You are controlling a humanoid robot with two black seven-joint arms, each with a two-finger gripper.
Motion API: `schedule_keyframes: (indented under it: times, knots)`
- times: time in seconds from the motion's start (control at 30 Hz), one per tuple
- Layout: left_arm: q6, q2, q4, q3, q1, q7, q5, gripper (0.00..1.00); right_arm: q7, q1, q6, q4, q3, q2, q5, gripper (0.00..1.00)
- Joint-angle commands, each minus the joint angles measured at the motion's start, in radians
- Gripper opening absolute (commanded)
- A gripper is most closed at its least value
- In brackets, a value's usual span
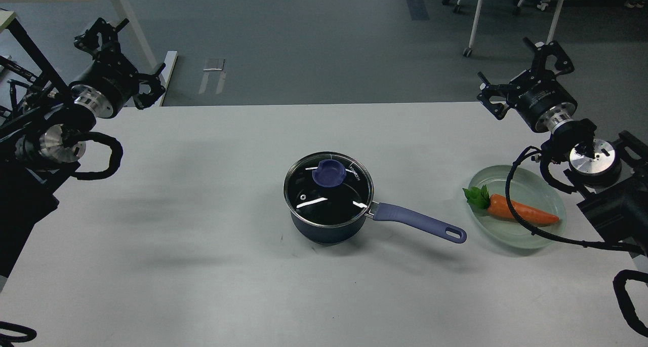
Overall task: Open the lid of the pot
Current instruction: 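Raise the right gripper away from the plate, then lower the right gripper and grasp the purple saucepan handle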
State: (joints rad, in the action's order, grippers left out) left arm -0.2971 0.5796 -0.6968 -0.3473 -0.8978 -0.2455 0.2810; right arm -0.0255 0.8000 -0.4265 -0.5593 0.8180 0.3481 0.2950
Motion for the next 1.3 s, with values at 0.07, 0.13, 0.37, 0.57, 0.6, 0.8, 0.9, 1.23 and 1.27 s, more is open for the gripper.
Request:
schedule_keyframes:
  times: [0.07, 0.13, 0.37, 0.57, 0.6, 0.8, 0.9, 1.23, 1.27]
  knots:
    - [-0.004, 0.031, 0.0, 0.004, -0.001, 0.002, -0.002, 0.99, 0.004, 0.005, 0.003, -0.013, 0.0, -0.001, 0.001, 1.0]
    - [-0.001, 0.029, 0.002, 0.005, -0.001, 0.005, -0.003, 0.99, 0.002, 0.007, 0.006, -0.022, -0.016, 0.003, 0.0, 1.0]
    - [-0.01, 0.042, 0.007, 0.002, -0.001, 0.003, -0.01, 0.99, -0.001, 0.076, 0.018, -0.103, -0.138, 0.099, -0.026, 0.99]
    - [-0.007, 0.04, -0.021, 0.008, 0.003, -0.003, -0.039, 0.99, -0.004, 0.205, 0.084, -0.347, -0.318, 0.293, -0.247, 0.99]
    - [-0.007, 0.039, -0.021, 0.008, 0.002, -0.005, -0.052, 0.98, -0.004, 0.209, 0.104, -0.399, -0.327, 0.33, -0.298, 0.99]
    - [-0.007, 0.031, -0.026, 0.008, -0.004, -0.006, -0.091, 0.98, -0.004, 0.209, 0.135, -0.643, -0.33, 0.455, -0.658, 0.99]
    - [-0.004, 0.02, -0.026, 0.008, -0.006, -0.009, -0.127, 0.98, -0.004, 0.203, 0.135, -0.77, -0.341, 0.515, -0.828, 0.99]
    - [0.004, 0.011, -0.026, 0.008, -0.012, -0.009, -0.172, 0.98, -0.005, 0.206, 0.13, -1.171, -0.493, 0.647, -1.409, 0.99]
    - [0.004, 0.011, -0.026, 0.008, -0.013, -0.009, -0.183, 0.98, -0.007, 0.206, 0.126, -1.174, -0.496, 0.647, -1.486, 0.98]
